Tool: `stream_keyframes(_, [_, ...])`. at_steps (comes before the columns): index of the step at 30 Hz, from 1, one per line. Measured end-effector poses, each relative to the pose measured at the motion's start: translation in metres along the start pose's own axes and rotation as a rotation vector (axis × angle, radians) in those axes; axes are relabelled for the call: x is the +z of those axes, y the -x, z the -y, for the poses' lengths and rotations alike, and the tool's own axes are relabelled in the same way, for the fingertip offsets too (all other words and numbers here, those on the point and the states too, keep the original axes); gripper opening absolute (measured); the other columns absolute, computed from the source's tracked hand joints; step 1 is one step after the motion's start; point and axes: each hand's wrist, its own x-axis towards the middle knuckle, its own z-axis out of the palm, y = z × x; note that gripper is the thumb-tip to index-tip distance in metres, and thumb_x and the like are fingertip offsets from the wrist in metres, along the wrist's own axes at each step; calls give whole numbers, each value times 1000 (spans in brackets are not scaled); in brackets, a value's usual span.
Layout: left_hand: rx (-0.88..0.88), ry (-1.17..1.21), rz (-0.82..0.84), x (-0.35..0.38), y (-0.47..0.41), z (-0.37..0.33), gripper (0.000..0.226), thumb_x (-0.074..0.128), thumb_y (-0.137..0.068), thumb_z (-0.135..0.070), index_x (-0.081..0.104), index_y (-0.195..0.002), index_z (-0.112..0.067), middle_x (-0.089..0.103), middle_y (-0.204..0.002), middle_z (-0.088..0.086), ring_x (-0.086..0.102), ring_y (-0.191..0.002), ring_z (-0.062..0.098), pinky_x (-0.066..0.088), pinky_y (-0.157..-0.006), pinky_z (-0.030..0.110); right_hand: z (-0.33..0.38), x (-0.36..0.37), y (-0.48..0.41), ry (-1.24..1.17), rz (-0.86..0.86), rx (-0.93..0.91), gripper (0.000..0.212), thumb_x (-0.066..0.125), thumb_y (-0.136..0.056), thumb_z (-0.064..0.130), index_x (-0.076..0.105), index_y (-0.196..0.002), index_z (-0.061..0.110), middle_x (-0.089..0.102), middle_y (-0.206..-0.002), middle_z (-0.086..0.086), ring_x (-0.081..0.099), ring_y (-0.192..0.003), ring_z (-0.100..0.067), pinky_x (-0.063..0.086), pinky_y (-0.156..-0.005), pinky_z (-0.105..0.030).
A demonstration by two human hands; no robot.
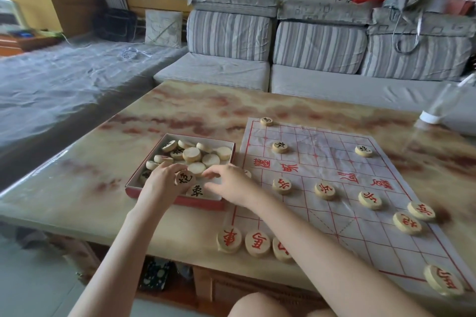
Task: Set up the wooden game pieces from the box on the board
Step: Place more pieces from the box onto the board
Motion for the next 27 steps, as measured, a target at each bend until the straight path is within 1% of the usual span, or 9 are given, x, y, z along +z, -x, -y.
stream_keyframes(5, [9,67,-36,1,-2,4,40,79,-68,-21,66,-105,-20,58,-111,2,60,-92,23,48,-81,32,6,22,-22,242,96,63,41,51,-92,30,52,-130,17,52,-128,-12,36,-127,-30,19,-106,-41])
stream_keyframes(8, [25,129,-115,-1,2,4,31,78,-67,-10,67,-95,-20,57,-101,2,63,-84,23,50,-76,32,4,28,-27,247,115,77,39,53,-91,33,55,-126,17,52,-127,-10,35,-127,-28,19,-105,-40])
stream_keyframes(12, [-6,276,-185,0,6,-4,33,77,-66,-3,67,-93,-17,58,-100,5,63,-79,23,48,-72,28,-1,20,-21,-5,26,69,32,62,-86,29,54,-112,12,60,-117,-4,48,-114,-22,30,-102,-36])
stream_keyframes(15, [-50,420,-286,-3,8,-11,42,73,-72,-7,64,-110,-21,54,-109,1,62,-81,22,49,-77,30,-2,14,-12,-160,-74,64,25,60,-88,23,50,-108,12,61,-105,-2,55,-102,-23,44,-89,-36])
stream_keyframes(18, [-94,690,-221,-8,7,-17,36,70,-74,-18,66,-106,-34,61,-116,5,67,-88,20,55,-82,37,-3,1,-5,-354,-223,41,25,54,-92,15,50,-117,14,55,-92,-5,59,-83,-24,50,-74,-33])
stream_keyframes(20, [-104,874,-137,-10,7,-27,33,71,-75,-13,67,-103,-29,65,-112,13,67,-89,19,57,-83,38,-7,-11,0,-538,-263,45,25,49,-94,9,56,-117,13,58,-91,-8,61,-73,-22,53,-61,-24])
stream_keyframes(21, [-96,915,-102,-9,8,-32,37,73,-74,-9,66,-107,-24,65,-109,13,66,-88,16,57,-82,32,-10,-16,3,-619,-256,67,24,48,-94,8,58,-115,13,58,-93,-6,62,-71,-20,52,-56,-20])
stream_keyframes(24, [-60,876,-29,-3,8,-51,46,74,-71,0,63,-109,-25,65,-101,4,63,-86,12,51,-72,13,-24,-30,14,-785,-211,157,23,50,-94,8,60,-114,12,59,-98,-4,64,-75,-18,55,-60,-22])
stream_keyframes(27, [-22,772,-4,11,6,-65,50,79,-65,-8,64,-101,-39,67,-106,0,64,-95,21,51,-82,29,-44,-40,25,-838,-207,206,40,68,-82,11,58,-120,13,63,-105,-2,63,-85,-13,55,-81,-28])
